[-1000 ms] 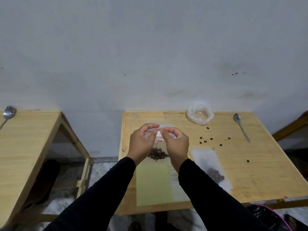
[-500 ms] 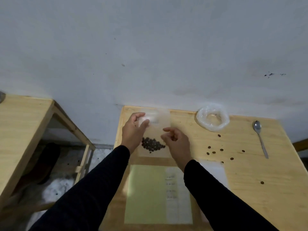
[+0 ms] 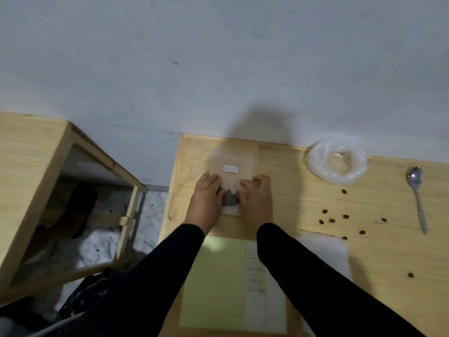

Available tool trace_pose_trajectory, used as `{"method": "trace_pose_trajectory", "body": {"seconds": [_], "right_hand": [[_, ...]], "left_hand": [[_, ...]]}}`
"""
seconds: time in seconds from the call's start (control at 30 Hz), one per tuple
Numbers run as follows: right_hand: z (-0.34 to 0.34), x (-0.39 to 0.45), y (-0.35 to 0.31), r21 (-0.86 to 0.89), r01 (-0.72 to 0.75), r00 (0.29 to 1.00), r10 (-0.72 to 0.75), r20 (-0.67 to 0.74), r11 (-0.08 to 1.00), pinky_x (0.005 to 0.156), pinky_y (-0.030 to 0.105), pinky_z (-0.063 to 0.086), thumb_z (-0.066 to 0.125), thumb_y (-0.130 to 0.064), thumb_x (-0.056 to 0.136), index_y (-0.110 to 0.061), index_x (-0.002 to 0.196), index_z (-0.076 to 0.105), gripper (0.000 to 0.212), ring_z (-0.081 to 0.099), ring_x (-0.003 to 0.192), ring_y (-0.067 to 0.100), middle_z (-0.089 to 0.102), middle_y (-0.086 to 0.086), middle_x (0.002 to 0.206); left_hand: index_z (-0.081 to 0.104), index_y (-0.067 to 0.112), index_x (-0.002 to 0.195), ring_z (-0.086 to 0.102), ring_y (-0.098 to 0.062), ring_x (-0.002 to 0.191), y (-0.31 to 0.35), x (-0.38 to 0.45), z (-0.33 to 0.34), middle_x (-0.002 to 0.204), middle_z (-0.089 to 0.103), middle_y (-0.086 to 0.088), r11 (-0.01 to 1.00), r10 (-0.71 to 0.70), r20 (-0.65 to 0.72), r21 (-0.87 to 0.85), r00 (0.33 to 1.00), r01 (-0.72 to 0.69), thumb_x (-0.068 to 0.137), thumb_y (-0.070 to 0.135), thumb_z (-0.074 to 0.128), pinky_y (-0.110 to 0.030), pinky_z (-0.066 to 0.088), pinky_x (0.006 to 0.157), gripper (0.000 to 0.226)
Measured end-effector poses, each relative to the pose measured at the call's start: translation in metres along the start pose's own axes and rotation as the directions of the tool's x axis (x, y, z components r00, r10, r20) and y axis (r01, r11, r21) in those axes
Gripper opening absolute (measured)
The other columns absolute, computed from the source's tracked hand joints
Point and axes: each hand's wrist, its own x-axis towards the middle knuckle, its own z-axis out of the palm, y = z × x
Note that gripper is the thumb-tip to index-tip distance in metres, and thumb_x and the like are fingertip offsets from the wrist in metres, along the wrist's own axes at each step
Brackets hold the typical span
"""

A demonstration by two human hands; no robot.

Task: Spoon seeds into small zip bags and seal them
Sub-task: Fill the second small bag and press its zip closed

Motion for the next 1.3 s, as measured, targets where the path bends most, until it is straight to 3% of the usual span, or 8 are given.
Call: {"method": "trace_pose_trajectory", "body": {"seconds": [0.17, 0.33, 0.53, 0.63, 0.73, 0.93, 1.03, 1.3], "right_hand": [[0.015, -0.005, 0.006, -0.251, 0.249, 0.968, -0.236, 0.080, 0.936, 0.092, 0.043, 0.052, 0.037, -0.018, 0.083, 0.006, 0.100, 0.067, 0.042, 0.063, 0.104, 0.036, 0.065, 0.023, 0.109], [0.022, -0.004, 0.014, -0.449, 0.314, 0.935, -0.191, 0.298, 0.837, 0.091, 0.048, 0.051, 0.032, -0.016, 0.086, 0.013, 0.112, 0.060, 0.048, 0.061, 0.109, 0.039, 0.064, 0.027, 0.113], [-0.002, -0.019, 0.009, -0.547, 0.275, 0.945, -0.117, 0.306, 0.791, 0.104, 0.047, 0.041, 0.020, -0.021, 0.090, 0.012, 0.125, 0.049, 0.057, 0.048, 0.125, 0.039, 0.054, 0.028, 0.129], [-0.027, -0.039, 0.007, -0.558, 0.201, 0.974, -0.104, 0.201, 0.805, 0.104, 0.046, 0.042, 0.023, -0.026, 0.090, 0.011, 0.126, 0.050, 0.058, 0.049, 0.125, 0.038, 0.055, 0.027, 0.128], [-0.058, -0.069, 0.016, -0.558, 0.116, 0.993, -0.089, 0.074, 0.822, 0.097, 0.045, 0.048, 0.050, -0.023, 0.084, 0.012, 0.115, 0.059, 0.047, 0.059, 0.112, 0.036, 0.063, 0.025, 0.116], [-0.101, -0.137, 0.069, -0.420, -0.174, 0.971, 0.084, -0.224, 0.891, 0.107, 0.042, 0.039, 0.049, -0.017, 0.090, 0.008, 0.127, 0.048, 0.044, 0.046, 0.126, 0.038, 0.050, 0.026, 0.131], [-0.114, -0.167, 0.093, -0.371, -0.337, 0.935, 0.264, -0.236, 0.865, 0.110, 0.032, 0.028, 0.037, -0.029, 0.098, -0.004, 0.140, 0.032, 0.049, 0.026, 0.138, 0.028, 0.031, 0.016, 0.148], [-0.110, -0.193, 0.122, -0.110, -0.428, 0.892, 0.400, -0.212, 0.897, 0.079, 0.033, 0.045, 0.046, -0.024, 0.094, -0.008, 0.112, 0.056, 0.026, 0.056, 0.097, 0.028, 0.063, 0.014, 0.107]], "left_hand": [[0.038, -0.002, 0.139, 0.025, -0.031, 0.140, -0.006, -0.004, 0.013, 0.148, 0.034, -0.018, 0.978, 0.088, 0.038, 0.186, 0.995, -0.094, 0.100, 0.015, 0.032, -0.036, 0.015, 0.115, 0.043], [0.030, -0.001, 0.143, 0.017, -0.032, 0.142, -0.008, -0.002, 0.012, 0.151, 0.025, -0.021, 0.827, 0.238, 0.171, 0.481, 0.956, -0.292, 0.101, 0.014, 0.017, -0.037, 0.001, 0.119, 0.046], [0.058, -0.005, 0.118, 0.045, -0.035, 0.123, 0.016, -0.012, -0.003, 0.126, 0.054, -0.022, 0.750, 0.335, 0.174, 0.546, 0.926, -0.374, 0.095, 0.019, 0.036, -0.041, 0.024, 0.115, 0.040], [0.063, -0.005, 0.111, 0.055, -0.031, 0.115, 0.041, -0.024, -0.010, 0.117, 0.061, -0.019, 0.712, 0.379, 0.216, 0.553, 0.900, -0.432, 0.084, 0.020, 0.063, -0.041, 0.041, 0.105, 0.037], [0.069, -0.002, 0.101, 0.062, -0.028, 0.102, 0.065, -0.049, -0.007, 0.104, 0.067, -0.016, 0.706, 0.477, 0.199, 0.493, 0.856, -0.508, 0.075, 0.020, 0.074, -0.036, 0.049, 0.094, 0.034], [0.030, 0.005, 0.143, 0.035, -0.026, 0.131, 0.101, -0.105, 0.033, 0.142, 0.042, -0.013, 0.839, 0.404, 0.355, 0.222, 0.843, -0.496, 0.101, 0.030, 0.035, -0.029, 0.024, 0.107, 0.049], [0.029, 0.008, 0.143, 0.038, -0.026, 0.129, 0.112, -0.125, 0.053, 0.140, 0.044, -0.012, 0.901, 0.317, 0.424, 0.146, 0.848, -0.409, 0.100, 0.033, 0.037, -0.030, 0.032, 0.102, 0.051], [0.036, 0.008, 0.138, 0.048, -0.030, 0.119, 0.126, -0.144, 0.079, 0.130, 0.054, -0.015, 0.913, 0.253, 0.465, 0.175, 0.848, -0.369, 0.098, 0.029, 0.041, -0.034, 0.038, 0.096, 0.045]]}}
